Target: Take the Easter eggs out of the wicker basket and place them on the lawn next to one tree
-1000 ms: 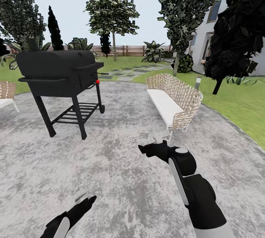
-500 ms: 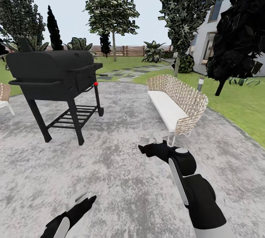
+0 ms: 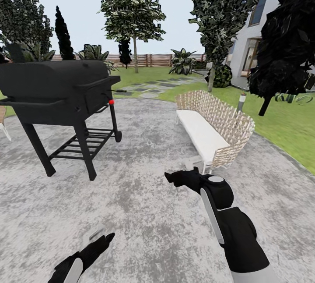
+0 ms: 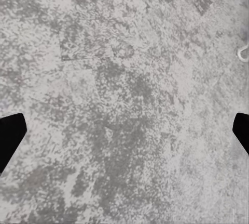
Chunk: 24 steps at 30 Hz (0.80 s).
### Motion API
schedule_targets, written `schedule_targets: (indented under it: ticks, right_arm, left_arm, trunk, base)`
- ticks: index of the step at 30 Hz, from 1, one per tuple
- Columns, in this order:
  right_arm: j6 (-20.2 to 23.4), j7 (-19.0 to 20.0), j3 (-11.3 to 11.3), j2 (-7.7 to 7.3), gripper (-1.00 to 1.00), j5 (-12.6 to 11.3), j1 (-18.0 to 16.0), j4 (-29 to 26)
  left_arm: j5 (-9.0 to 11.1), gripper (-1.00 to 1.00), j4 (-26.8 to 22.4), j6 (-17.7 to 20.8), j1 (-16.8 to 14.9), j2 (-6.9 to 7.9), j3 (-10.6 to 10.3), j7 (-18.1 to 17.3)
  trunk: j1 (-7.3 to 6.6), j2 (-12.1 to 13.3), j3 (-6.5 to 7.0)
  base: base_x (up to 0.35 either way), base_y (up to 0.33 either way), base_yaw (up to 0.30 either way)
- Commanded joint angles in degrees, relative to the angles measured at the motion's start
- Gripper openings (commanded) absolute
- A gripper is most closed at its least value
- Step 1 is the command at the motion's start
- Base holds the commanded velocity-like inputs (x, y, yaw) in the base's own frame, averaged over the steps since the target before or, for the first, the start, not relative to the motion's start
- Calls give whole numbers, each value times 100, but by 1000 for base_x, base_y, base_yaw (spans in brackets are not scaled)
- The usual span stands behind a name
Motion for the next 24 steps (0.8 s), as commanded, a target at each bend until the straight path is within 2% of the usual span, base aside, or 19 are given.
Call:
schedule_targets:
  ticks: [1, 24]
  right_arm:
    - [25, 27, -1, 2, 100, 30, -4, -6]
    - [23, 27, 6, 1, 100, 30, -4, -4]
  left_arm:
    - [40, 100, -5, 41, -3, -2, 16, -16]
    - [40, 100, -5, 41, -3, -2, 12, -16]
  trunk:
    - [3, -3, -6]
    - [3, -3, -6]
  base:
    - [331, 0, 0]
    - [331, 0, 0]
